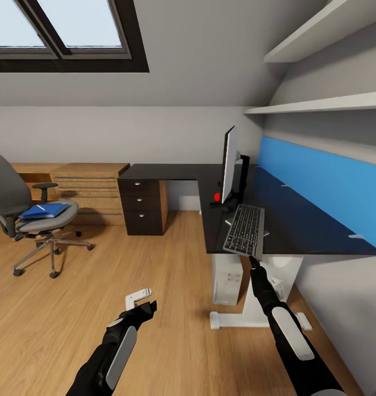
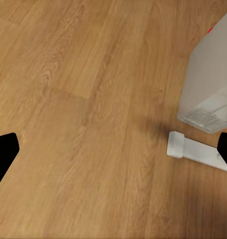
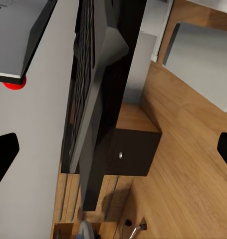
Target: In the bedroom, organize the workspace by keeping the computer under the desk, ensuring the monitor is on the desk, placing the keyboard on the desk next to the monitor, placing the mouse on the desk next to the keyboard, moving the folder from the swivel chair onto the desk next to the mouse, stacking the notebook on top of the folder with the pen on top of the notebook, and positioning the swivel chair next to the desk.
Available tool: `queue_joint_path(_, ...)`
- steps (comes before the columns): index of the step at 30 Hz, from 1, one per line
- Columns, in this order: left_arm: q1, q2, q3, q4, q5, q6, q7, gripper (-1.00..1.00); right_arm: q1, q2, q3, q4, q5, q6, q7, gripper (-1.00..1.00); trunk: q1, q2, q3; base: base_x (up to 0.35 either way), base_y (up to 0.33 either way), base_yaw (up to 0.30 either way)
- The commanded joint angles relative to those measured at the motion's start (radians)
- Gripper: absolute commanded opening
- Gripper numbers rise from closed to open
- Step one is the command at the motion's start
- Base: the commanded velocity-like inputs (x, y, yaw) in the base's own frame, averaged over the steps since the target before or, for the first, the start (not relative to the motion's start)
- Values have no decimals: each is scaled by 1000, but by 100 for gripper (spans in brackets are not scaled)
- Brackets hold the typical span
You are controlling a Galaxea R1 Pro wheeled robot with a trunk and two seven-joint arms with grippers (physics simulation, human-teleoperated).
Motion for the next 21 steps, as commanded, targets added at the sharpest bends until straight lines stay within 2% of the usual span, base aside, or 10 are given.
queue_joint_path(1, 0, 1, -2, -1, 10, 3, 9, 100, 0, -1, 3, -1, -9, -6, -3, 100, 0, 0, -1, 54, 20, 0)
queue_joint_path(21, 0, 1, -2, 1, 8, 3, 9, 100, 0, -4, -8, 1, -6, -6, -10, 100, 0, 0, -1, 116, 24, 0)
